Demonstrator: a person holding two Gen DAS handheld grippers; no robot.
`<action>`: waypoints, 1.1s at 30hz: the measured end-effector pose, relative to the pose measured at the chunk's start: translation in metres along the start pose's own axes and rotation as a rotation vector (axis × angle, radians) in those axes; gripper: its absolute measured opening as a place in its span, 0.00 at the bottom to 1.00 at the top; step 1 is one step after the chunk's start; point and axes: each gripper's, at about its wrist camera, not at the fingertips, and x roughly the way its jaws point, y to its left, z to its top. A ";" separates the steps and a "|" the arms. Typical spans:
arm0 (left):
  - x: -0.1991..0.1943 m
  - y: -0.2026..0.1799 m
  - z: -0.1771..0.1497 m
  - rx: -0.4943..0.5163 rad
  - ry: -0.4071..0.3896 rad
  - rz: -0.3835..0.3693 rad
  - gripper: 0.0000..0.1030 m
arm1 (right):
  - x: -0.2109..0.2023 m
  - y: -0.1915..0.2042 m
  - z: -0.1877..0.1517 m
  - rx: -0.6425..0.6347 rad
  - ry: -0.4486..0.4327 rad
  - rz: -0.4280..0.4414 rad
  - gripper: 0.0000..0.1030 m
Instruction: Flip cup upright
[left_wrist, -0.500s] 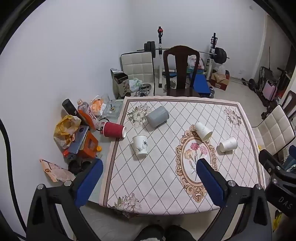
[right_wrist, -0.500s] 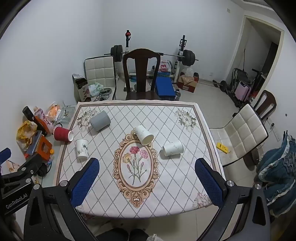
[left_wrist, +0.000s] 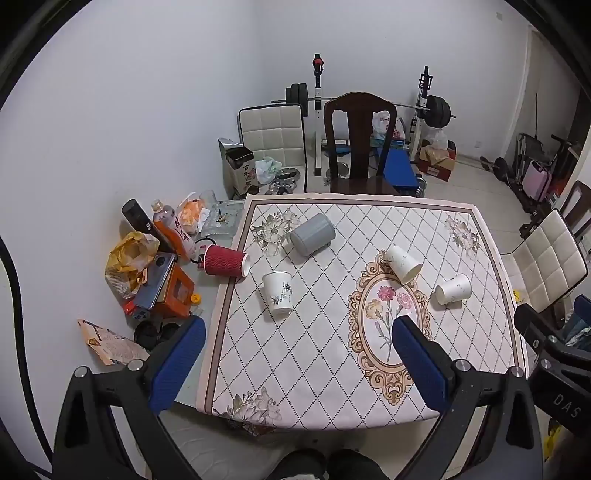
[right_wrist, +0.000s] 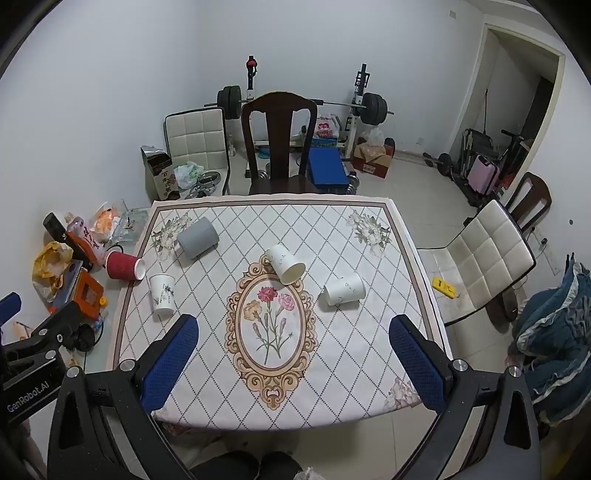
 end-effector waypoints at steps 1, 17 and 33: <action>0.000 0.000 0.000 0.000 0.000 0.001 1.00 | -0.001 0.000 -0.001 -0.001 -0.001 0.000 1.00; -0.004 0.000 0.004 0.000 0.001 -0.006 1.00 | 0.000 0.001 0.005 0.009 0.007 0.000 1.00; -0.002 -0.004 0.006 -0.002 0.002 -0.010 1.00 | -0.001 0.002 0.007 0.007 0.002 -0.003 1.00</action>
